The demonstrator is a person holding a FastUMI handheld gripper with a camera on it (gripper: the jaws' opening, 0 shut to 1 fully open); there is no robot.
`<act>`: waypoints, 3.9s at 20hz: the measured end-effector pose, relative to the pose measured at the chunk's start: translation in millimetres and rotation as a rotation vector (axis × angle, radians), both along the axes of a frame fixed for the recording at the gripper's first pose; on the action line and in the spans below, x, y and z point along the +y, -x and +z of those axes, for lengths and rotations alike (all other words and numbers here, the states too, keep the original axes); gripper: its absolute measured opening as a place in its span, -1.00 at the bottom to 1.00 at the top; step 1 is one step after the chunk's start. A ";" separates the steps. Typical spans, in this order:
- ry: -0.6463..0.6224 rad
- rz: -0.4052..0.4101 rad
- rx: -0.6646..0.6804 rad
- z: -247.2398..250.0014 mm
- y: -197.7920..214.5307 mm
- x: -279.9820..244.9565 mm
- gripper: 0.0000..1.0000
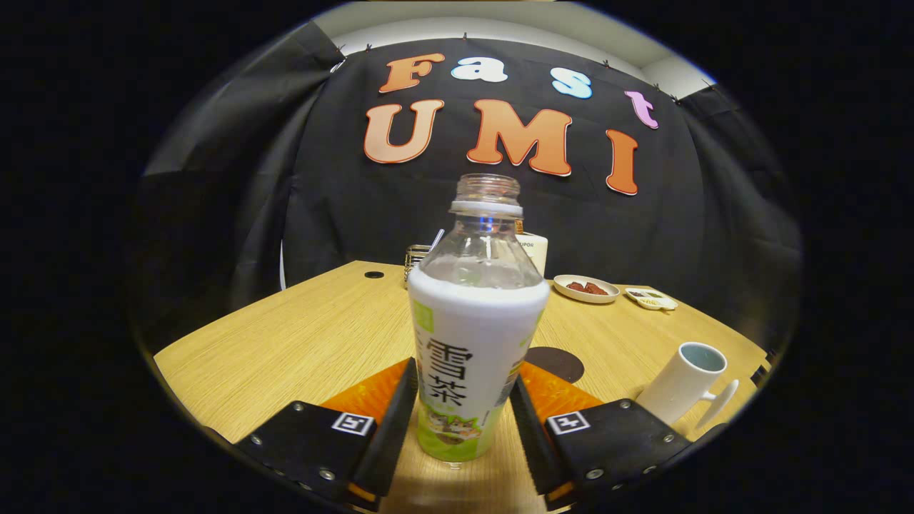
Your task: Take the bottle from table, then pour the juice into the cup, finally place the bottle on the coaster
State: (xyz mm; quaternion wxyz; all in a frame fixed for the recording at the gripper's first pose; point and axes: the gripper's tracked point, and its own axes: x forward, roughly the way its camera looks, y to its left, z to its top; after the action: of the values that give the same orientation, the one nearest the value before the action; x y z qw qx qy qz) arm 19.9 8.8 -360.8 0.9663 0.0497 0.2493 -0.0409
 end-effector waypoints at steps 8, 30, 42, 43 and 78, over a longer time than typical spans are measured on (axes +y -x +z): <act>-0.212 -0.028 -0.046 21.2 -10.0 -1.6 0.16; -1.188 -0.417 -0.297 48.4 -29.4 -71.1 0.15; -1.504 -0.634 -0.382 41.8 -35.3 -103.6 0.14; -1.518 -0.645 -0.382 40.9 -36.2 -104.2 0.14; -1.743 -0.831 -0.349 66.8 -35.4 -128.0 0.14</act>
State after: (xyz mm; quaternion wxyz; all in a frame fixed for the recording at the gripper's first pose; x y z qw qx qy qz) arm 55.3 -119.1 -294.1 0.5232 0.8347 0.0087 -0.1717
